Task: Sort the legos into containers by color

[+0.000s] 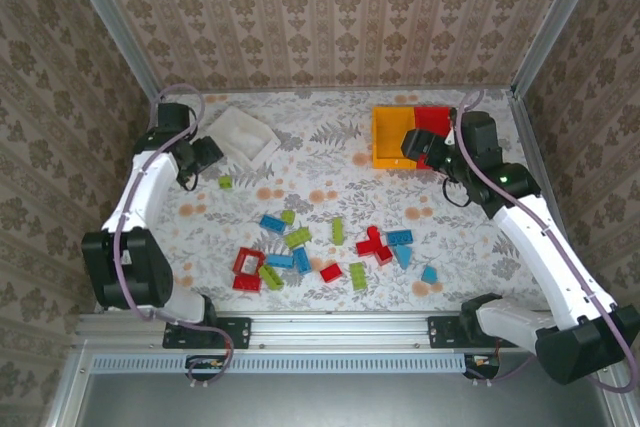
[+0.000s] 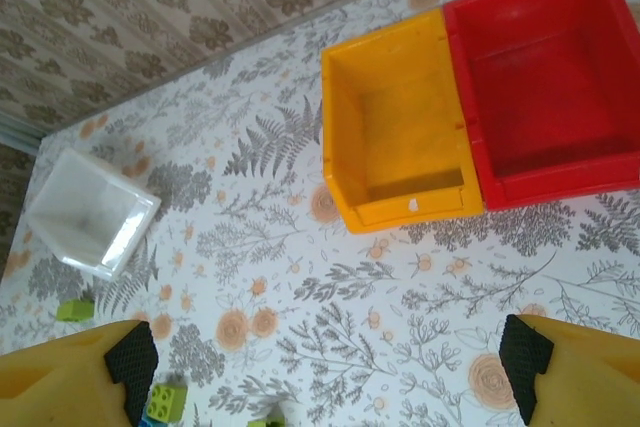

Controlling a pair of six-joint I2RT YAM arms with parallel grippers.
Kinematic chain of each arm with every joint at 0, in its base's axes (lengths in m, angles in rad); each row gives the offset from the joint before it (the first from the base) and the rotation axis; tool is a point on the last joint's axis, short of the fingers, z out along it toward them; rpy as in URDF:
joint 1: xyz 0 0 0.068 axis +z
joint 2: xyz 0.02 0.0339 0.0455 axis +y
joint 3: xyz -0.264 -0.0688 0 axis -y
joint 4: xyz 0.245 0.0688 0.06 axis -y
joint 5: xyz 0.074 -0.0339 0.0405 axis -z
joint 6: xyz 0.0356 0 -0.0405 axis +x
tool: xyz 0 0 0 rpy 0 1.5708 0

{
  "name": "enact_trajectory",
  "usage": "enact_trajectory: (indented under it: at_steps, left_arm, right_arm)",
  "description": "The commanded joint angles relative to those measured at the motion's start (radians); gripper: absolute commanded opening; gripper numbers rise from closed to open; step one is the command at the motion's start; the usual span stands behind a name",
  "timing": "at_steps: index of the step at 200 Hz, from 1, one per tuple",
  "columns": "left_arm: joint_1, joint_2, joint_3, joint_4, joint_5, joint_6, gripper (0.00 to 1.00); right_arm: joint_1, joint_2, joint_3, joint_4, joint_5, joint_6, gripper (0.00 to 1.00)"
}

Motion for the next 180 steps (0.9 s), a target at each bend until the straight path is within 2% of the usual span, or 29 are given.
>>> enact_trajectory:
  at_steps: [1, 22, 36, 47, 85, 124, 180]
  left_arm:
    - [0.015, 0.049, 0.073, -0.021, 0.055, 0.002, 0.75]
    - [0.032, 0.144, 0.135, 0.005, 0.079, 0.051, 0.75]
    - [0.039, 0.205, 0.161, 0.038, 0.127, 0.098, 0.54]
    - [0.040, 0.243, 0.175, 0.038, 0.126, 0.110, 0.50]
    - [0.038, 0.342, 0.225, 0.078, 0.127, 0.157, 0.60]
    - [0.016, 0.415, 0.296, 0.108, 0.131, 0.118, 0.65]
    - [-0.032, 0.478, 0.367, 0.106, 0.102, 0.101, 0.65]
  right_arm:
    - [0.025, 0.044, 0.030, -0.048, 0.013, -0.024, 0.92]
    - [0.029, 0.074, 0.035, -0.025, -0.022, -0.038, 0.92]
    - [0.029, 0.092, 0.035, -0.015, -0.041, -0.047, 0.90]
    - [0.030, 0.107, 0.038, -0.012, -0.049, -0.050, 0.88]
    - [0.029, 0.140, 0.046, 0.001, -0.056, -0.061, 0.88]
    - [0.028, 0.192, 0.077, -0.006, -0.066, -0.084, 0.88]
    - [-0.002, 0.250, 0.104, 0.002, -0.094, -0.081, 0.88]
